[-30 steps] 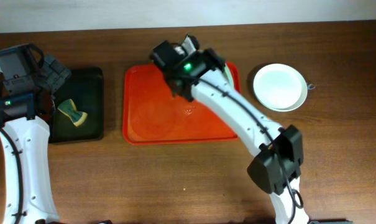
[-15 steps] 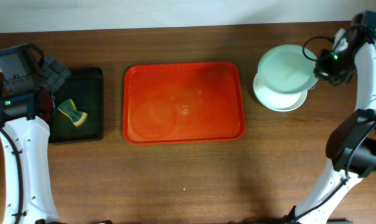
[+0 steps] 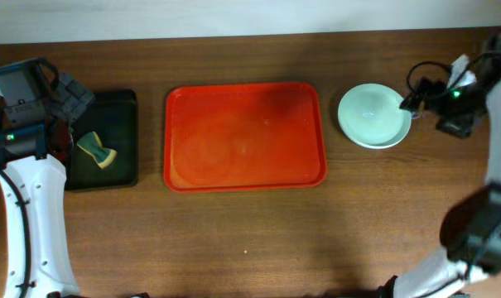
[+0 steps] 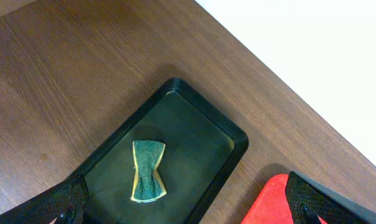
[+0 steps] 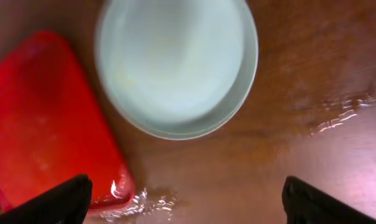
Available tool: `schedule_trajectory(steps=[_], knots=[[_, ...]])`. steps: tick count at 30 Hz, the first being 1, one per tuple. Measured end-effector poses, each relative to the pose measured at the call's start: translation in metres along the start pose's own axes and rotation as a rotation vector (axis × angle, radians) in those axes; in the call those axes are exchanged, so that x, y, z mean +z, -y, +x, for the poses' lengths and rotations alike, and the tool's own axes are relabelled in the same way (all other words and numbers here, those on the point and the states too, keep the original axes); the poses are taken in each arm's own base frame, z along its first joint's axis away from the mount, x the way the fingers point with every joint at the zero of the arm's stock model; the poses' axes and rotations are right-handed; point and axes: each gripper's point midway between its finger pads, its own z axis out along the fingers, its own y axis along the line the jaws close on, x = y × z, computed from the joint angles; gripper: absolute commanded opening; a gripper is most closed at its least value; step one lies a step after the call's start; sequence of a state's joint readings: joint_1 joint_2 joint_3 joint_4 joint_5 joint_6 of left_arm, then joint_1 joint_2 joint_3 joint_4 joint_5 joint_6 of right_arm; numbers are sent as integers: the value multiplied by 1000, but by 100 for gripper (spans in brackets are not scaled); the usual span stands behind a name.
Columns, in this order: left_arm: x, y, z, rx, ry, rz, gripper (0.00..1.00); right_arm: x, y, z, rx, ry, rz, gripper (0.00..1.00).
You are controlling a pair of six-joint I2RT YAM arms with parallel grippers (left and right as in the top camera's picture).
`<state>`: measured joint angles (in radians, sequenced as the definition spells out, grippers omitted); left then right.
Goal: Clean dirty plates on tray and stack at the side
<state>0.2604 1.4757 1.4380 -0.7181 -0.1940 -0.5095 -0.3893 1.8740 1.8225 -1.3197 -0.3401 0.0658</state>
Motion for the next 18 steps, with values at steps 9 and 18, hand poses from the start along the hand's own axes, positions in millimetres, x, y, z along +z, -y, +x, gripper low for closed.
schedule_trajectory(steps=[9,18], knots=[[0,0,0,0,-1,-1,99,-76,-90,154,-464,89,-94,99],[0,0,0,0,0,0,99,-56,-79,205,-482,-51,-90,99]])
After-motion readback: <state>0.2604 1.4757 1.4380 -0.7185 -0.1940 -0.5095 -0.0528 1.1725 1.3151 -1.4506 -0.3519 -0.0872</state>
